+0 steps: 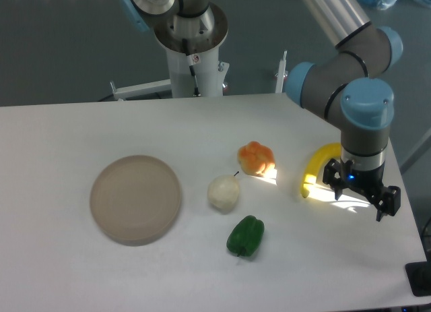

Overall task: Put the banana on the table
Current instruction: 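Open the gripper to release the banana and raise it away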

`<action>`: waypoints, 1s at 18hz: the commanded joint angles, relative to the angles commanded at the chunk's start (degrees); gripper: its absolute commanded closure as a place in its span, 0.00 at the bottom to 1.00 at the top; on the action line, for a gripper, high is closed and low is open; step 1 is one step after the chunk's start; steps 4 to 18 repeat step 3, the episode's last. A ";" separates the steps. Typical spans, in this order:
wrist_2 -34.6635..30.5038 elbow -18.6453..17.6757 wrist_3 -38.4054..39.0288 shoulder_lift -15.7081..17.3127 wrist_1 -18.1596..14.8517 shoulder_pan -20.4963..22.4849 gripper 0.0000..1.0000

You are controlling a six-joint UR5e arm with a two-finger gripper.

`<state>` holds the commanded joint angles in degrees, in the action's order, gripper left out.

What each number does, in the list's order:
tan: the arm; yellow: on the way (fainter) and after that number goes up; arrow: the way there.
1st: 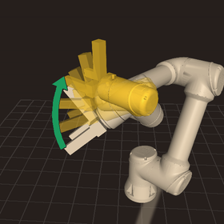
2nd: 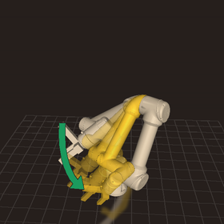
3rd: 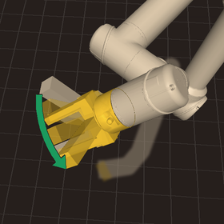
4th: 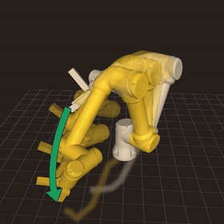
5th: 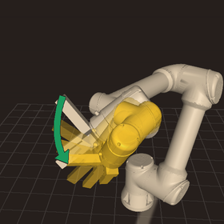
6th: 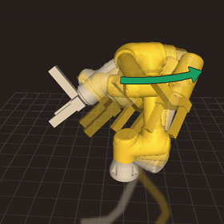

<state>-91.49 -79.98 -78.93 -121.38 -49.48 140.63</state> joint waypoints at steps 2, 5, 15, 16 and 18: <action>0.00 0.09 0.00 0.00 0.00 -0.79 0.00; -0.09 0.00 0.00 0.00 0.00 -0.79 0.00; -0.09 0.00 0.00 0.00 0.00 -0.79 0.00; -0.09 0.00 0.00 0.00 0.00 -0.79 0.00; -0.09 0.00 0.00 0.00 0.00 -0.79 0.00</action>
